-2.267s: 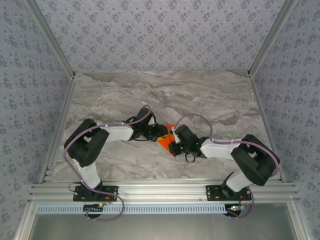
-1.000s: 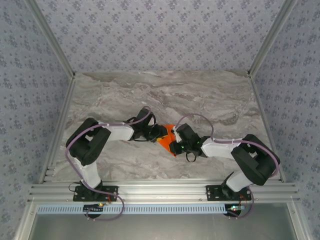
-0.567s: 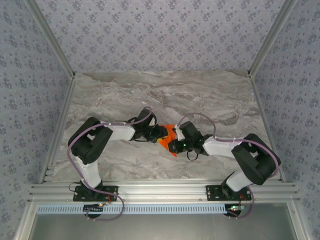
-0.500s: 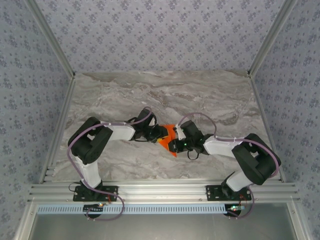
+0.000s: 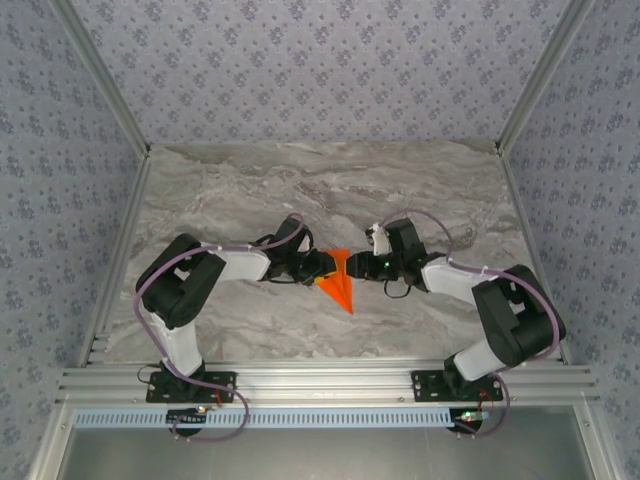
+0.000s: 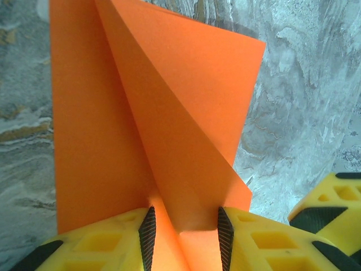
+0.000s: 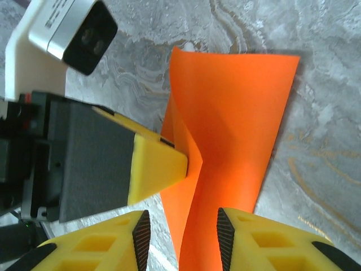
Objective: Fold a paper plane with a square sheet of paper (fold left side to right side)
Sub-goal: Fourth fold the wing at the center of the table.
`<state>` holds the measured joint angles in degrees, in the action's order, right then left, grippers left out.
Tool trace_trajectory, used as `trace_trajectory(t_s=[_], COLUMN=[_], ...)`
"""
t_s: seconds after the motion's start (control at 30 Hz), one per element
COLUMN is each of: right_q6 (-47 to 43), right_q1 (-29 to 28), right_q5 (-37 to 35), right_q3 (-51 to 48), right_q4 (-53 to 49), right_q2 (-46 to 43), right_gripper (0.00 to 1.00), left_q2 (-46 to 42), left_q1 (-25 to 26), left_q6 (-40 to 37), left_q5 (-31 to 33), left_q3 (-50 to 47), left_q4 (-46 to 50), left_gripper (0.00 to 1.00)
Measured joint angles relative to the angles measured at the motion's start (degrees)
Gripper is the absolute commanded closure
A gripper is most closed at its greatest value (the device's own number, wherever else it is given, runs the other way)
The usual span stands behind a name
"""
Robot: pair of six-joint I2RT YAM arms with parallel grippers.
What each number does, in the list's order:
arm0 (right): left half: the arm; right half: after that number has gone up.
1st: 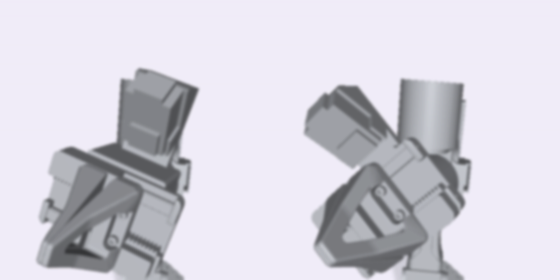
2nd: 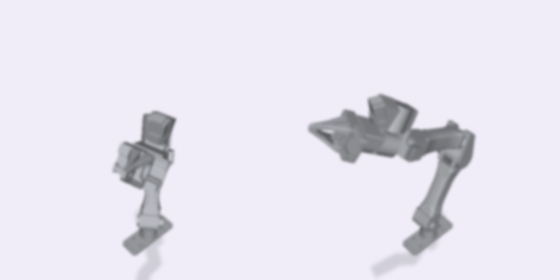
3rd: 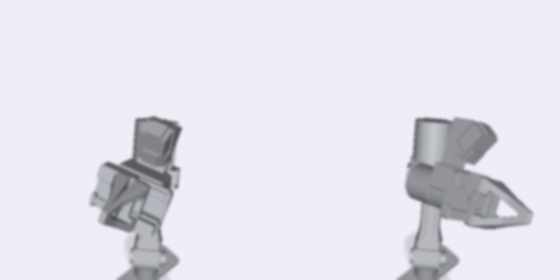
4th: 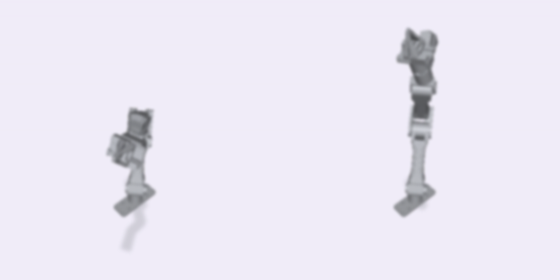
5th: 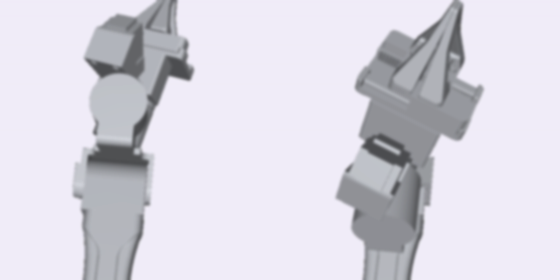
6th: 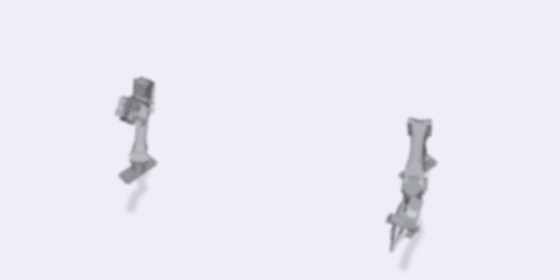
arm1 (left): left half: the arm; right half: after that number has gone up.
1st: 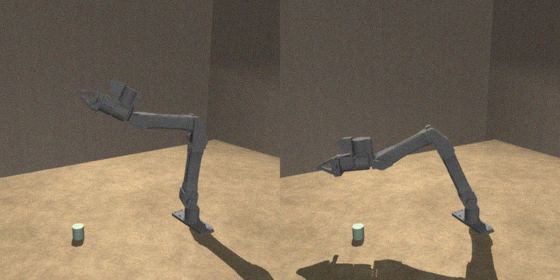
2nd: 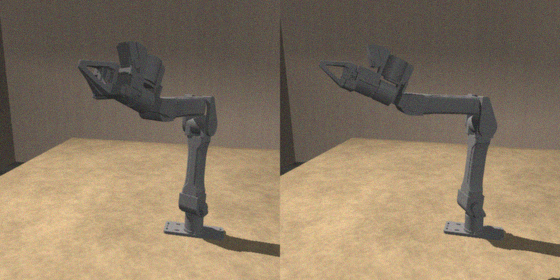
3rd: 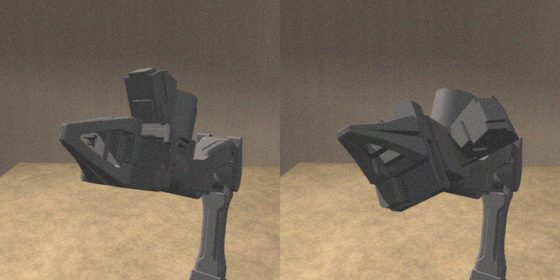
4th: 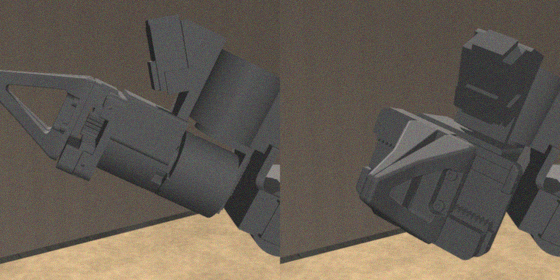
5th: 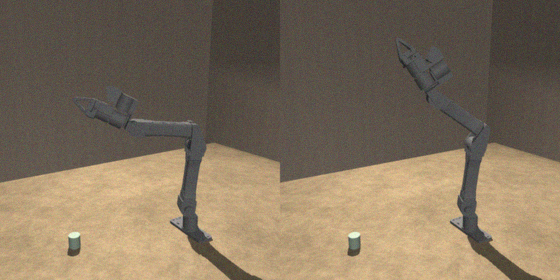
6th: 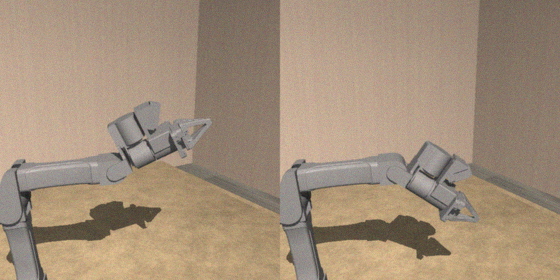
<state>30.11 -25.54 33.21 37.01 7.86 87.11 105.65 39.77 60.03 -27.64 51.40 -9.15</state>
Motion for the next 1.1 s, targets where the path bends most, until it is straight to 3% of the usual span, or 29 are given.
trace_trajectory(t_s=[0.43, 0.83, 1.1], right_q6=[3.5, 3.4, 0.9], right_q1=[0.1, -0.6, -0.6], right_q5=[3.4, 3.8, 1.5], right_q3=[2.9, 4.6, 5.5], right_q4=[2.2, 2.2, -1.6], right_q2=[8.0, 10.7, 10.6], right_gripper=[0.68, 0.88, 0.92], left_q2=[0.0, 0.0, 0.0], left_q1=[0.0, 0.0, 0.0], left_q6=[0.0, -0.2, -0.4], left_q5=[0.0, 0.0, 0.0], left_q3=[0.0, 0.1, 0.1], left_q4=[0.1, 0.2, 0.3], left_gripper=[0.63, 0.63, 0.63])
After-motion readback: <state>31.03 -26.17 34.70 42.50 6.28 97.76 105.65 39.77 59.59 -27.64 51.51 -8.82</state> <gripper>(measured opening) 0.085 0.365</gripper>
